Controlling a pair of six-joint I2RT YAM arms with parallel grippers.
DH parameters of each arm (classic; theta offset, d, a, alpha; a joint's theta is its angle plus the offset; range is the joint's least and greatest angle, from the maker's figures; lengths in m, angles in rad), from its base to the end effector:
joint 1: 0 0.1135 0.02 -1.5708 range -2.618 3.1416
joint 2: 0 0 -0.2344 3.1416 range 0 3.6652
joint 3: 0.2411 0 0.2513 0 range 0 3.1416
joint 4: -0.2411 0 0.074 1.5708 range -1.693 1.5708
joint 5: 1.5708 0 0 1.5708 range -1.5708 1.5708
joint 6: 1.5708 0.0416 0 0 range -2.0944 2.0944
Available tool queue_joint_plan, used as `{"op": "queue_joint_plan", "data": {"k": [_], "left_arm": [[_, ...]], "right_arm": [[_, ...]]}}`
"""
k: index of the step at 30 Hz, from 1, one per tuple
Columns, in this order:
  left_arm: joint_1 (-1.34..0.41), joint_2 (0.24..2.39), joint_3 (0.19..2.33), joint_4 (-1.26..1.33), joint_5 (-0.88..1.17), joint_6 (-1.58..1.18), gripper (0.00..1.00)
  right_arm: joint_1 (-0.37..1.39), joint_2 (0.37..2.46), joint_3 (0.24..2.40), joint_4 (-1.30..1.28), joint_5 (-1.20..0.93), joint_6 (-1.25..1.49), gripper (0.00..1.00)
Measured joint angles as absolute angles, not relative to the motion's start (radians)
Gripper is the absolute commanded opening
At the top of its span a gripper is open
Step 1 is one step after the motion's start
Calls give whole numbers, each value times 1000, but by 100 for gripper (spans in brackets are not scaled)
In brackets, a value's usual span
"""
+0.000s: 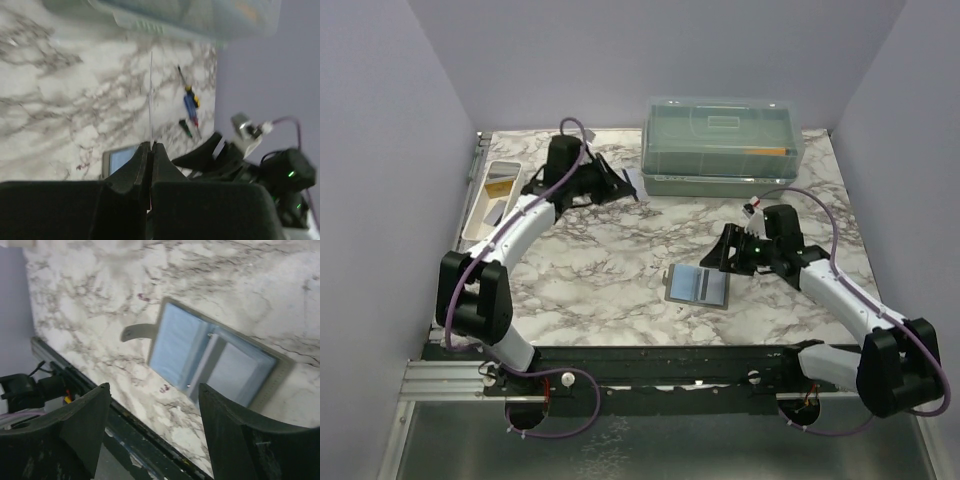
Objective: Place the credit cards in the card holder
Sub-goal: Insert the credit card into the card holder.
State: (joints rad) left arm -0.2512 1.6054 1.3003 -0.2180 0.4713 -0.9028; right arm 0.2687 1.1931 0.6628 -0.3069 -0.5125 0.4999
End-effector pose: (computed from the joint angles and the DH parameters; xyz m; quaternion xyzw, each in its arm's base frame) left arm 0.3586 -0.1115 0.2762 -0.1588 0.8351 -0.4348 0.2974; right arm 0.2339 0.0856 0.1778 0.0139 0.9075 0.3494 0.2329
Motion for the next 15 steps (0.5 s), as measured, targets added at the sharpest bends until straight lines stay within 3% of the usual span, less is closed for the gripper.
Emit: {"op": "queue_joint_plan", "data": {"k": [8,15], "left_arm": [[-439,1478,900,31,828,-813,0],[-583,1476,815,273,939,-886,0]], "right_arm": [[269,1053,500,75,-757,745,74],[269,1086,321,483,-857,1029,66]]}}
